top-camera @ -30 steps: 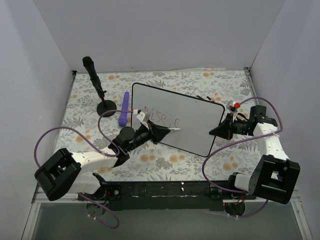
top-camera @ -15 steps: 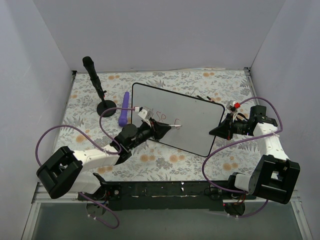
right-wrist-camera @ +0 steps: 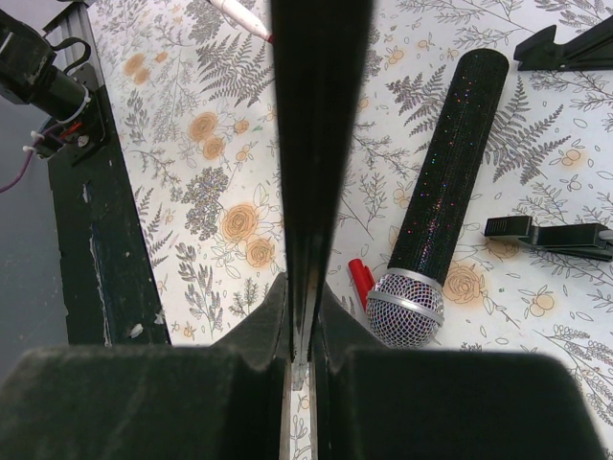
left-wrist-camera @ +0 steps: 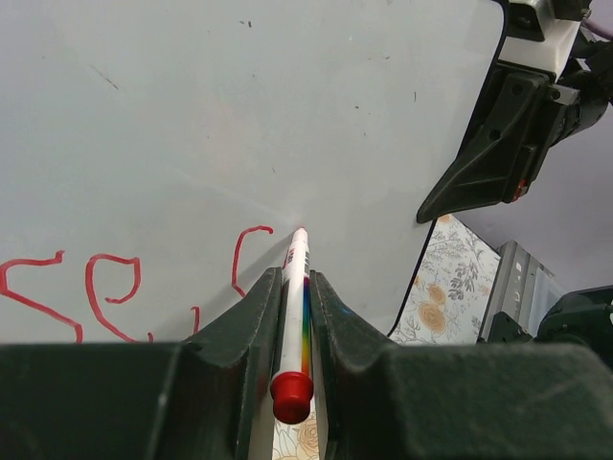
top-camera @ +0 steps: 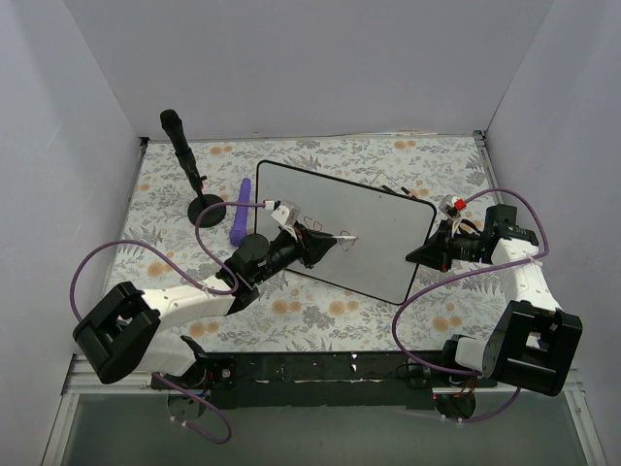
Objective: Write a sentence on the whiteboard
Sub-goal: Write with the whiteboard marker without the cap on the whiteboard.
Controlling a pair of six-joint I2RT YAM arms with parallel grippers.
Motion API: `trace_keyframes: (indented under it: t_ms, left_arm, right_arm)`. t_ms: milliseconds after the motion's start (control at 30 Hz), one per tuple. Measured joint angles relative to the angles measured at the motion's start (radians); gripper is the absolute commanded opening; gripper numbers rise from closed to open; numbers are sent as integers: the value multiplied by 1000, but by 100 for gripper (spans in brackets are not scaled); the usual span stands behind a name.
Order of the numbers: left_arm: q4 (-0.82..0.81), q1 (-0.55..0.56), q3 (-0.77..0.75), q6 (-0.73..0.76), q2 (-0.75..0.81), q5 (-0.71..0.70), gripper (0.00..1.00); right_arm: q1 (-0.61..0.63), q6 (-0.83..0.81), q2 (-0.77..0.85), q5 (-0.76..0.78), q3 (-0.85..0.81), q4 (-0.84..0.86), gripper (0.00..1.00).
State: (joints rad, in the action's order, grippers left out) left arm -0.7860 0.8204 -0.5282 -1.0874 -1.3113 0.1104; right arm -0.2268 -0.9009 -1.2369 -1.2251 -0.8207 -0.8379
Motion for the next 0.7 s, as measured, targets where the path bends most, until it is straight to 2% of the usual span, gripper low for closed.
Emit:
trace_keyframes:
  t_ms: [700]
  left_arm:
    - [85,3,-28,-2,-35,58,0]
  right_arm:
    - [0,6,0,8,0,2,1]
